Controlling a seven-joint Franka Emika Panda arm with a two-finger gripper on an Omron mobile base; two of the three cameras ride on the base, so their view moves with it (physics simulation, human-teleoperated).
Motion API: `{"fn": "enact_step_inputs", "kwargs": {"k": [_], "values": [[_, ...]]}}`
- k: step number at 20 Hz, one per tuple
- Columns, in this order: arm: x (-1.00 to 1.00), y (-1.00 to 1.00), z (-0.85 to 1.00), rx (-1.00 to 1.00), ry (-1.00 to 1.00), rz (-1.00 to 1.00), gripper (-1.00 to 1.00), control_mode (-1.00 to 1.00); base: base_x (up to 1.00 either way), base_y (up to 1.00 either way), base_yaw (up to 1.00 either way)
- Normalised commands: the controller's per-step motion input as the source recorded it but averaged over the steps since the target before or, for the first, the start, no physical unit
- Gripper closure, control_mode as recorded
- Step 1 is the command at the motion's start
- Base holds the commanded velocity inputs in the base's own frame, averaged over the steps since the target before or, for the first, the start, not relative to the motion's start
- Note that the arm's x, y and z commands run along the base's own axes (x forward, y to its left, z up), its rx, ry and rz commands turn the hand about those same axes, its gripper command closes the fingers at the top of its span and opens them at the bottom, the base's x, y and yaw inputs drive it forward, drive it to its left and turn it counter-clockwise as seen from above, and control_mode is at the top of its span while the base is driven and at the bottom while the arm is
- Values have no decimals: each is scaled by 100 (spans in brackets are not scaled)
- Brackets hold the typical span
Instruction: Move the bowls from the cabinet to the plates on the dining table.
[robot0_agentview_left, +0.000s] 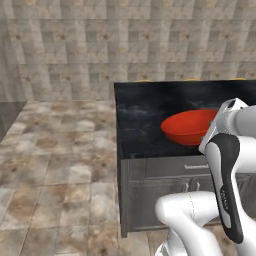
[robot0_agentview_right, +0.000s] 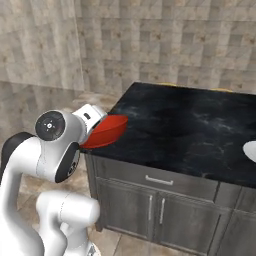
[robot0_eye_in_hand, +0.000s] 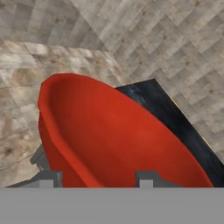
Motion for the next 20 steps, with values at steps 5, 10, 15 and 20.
{"fn": "enact_step_inputs", "kwargs": {"k": [5, 10, 15, 20], "values": [[0, 0, 0, 0, 0, 0, 100, 100, 0, -89, 0], [0, 0, 0, 0, 0, 0, 100, 100, 0, -89, 0], [0, 0, 0, 0, 0, 0, 100, 100, 0, -87, 0], [0, 0, 0, 0, 0, 0, 100, 100, 0, -83, 0]]}}
